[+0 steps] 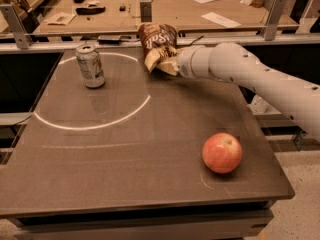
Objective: Move brown chip bag near 7up can
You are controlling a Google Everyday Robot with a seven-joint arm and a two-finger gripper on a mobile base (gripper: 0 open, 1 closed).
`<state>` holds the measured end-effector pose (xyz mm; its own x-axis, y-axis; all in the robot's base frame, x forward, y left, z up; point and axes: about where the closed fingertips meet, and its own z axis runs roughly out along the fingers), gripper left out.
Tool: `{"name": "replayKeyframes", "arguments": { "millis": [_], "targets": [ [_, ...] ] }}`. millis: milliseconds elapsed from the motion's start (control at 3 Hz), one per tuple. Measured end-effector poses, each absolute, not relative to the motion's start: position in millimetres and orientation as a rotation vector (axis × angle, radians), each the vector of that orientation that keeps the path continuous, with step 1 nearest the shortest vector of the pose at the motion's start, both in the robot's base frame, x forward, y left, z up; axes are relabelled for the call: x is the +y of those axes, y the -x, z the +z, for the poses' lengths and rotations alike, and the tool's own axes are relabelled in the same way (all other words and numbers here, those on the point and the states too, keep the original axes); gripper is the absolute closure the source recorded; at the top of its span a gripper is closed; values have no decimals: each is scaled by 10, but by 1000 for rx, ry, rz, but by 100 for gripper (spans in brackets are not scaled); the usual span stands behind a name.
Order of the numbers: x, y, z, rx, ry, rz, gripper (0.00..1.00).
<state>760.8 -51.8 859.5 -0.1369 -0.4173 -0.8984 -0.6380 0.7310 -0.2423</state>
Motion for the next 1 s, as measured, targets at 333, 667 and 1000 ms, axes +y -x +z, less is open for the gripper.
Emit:
{"name": "replayKeyframes", "arguments": {
  "millis": [333,667,1000],
  "targets": [
    [-599,-7584,8660,1762,796,269,100],
    [-699,-7556,8770,1744,773,361,100],
    [-720,-7493,8969,1681,807,518,100]
  ]
}}
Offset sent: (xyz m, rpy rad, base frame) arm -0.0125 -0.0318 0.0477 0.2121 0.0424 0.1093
